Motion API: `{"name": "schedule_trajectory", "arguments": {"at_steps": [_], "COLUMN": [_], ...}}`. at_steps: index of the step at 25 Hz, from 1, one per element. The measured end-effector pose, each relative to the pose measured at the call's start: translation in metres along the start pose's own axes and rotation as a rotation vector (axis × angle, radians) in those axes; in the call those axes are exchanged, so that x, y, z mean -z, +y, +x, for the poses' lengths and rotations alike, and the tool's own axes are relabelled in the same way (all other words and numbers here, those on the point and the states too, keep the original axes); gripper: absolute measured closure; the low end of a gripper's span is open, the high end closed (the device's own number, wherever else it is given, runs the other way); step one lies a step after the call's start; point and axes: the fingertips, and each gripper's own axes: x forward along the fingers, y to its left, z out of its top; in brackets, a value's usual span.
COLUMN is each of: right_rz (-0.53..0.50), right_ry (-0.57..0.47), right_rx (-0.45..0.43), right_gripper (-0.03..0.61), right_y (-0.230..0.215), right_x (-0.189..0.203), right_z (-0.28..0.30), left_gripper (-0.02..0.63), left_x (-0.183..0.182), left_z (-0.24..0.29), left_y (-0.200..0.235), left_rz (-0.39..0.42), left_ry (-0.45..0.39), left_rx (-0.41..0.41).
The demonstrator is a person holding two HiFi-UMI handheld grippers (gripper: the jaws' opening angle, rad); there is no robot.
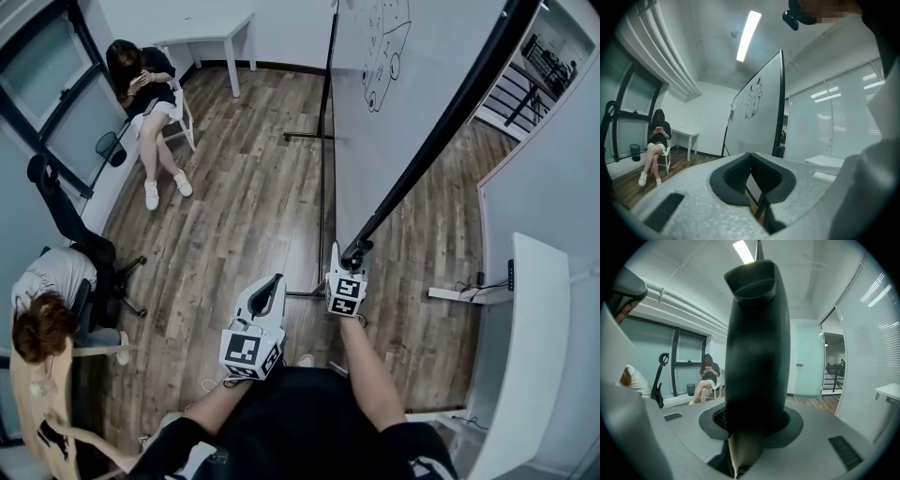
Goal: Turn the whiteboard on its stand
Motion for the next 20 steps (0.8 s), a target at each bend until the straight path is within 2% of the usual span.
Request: {"name": "schedule_trajectory", "arguments": {"at_steps": [20], "right_rz": [-0.012], "right_ry": [0.018], "right_rx": [-0.033], "right_gripper": [0.443], "right_y": [0.014], "right_x": [-0.001], "right_z": [-0.040], "left_gripper": [0.597], "left_x": [-0.015], "left_z": [-0.005], "left_y": [-0.011], "left_rz": [-0.003], "left_ry": [-0.006], "left_rx": [0.026]}}
